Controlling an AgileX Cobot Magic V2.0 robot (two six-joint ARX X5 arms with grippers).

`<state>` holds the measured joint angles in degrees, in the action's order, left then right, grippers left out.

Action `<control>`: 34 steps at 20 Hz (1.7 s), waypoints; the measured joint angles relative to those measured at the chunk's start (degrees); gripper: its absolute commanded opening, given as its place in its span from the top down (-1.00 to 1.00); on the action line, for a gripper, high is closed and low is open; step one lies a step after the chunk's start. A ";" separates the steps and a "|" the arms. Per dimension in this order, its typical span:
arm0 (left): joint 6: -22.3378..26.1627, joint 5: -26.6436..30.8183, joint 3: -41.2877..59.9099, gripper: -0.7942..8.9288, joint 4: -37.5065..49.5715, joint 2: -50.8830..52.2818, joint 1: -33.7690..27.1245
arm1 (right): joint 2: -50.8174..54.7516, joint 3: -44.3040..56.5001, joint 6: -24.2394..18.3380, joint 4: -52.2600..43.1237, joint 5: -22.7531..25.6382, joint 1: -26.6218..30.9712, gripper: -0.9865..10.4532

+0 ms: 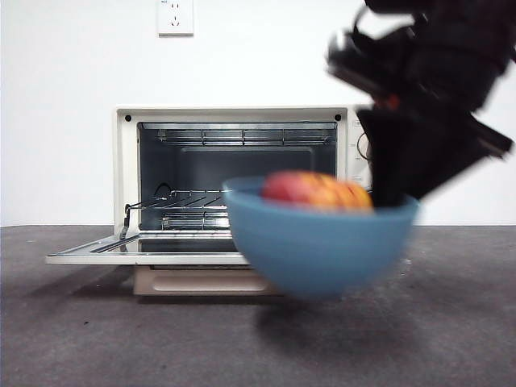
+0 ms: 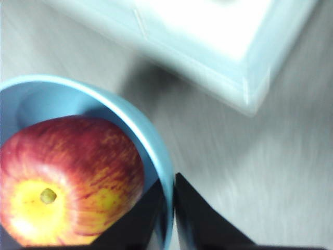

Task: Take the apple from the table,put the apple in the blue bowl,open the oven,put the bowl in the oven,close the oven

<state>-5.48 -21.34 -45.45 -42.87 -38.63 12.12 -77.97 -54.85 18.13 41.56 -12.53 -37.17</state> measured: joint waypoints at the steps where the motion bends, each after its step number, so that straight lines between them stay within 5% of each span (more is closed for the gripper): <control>1: 0.00 0.00 0.00 0.82 0.00 0.00 0.00 | -0.02 -1.90 0.50 -0.07 0.85 0.00 0.82; 15: 0.02 0.00 0.00 0.82 0.02 0.00 1.16 | -20.72 -28.85 9.20 -0.70 4.11 6.45 0.82; 23: 0.04 -0.02 0.00 0.82 0.07 0.00 2.93 | -24.17 -31.04 16.74 -5.05 4.24 9.55 0.82; 34: 0.02 0.00 0.00 0.82 0.24 0.00 2.97 | -25.20 -31.23 18.38 -5.46 6.58 12.20 0.82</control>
<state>-5.45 -21.34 -45.45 -42.63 -38.63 15.09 -103.18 -86.08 36.51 36.10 -5.96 -24.97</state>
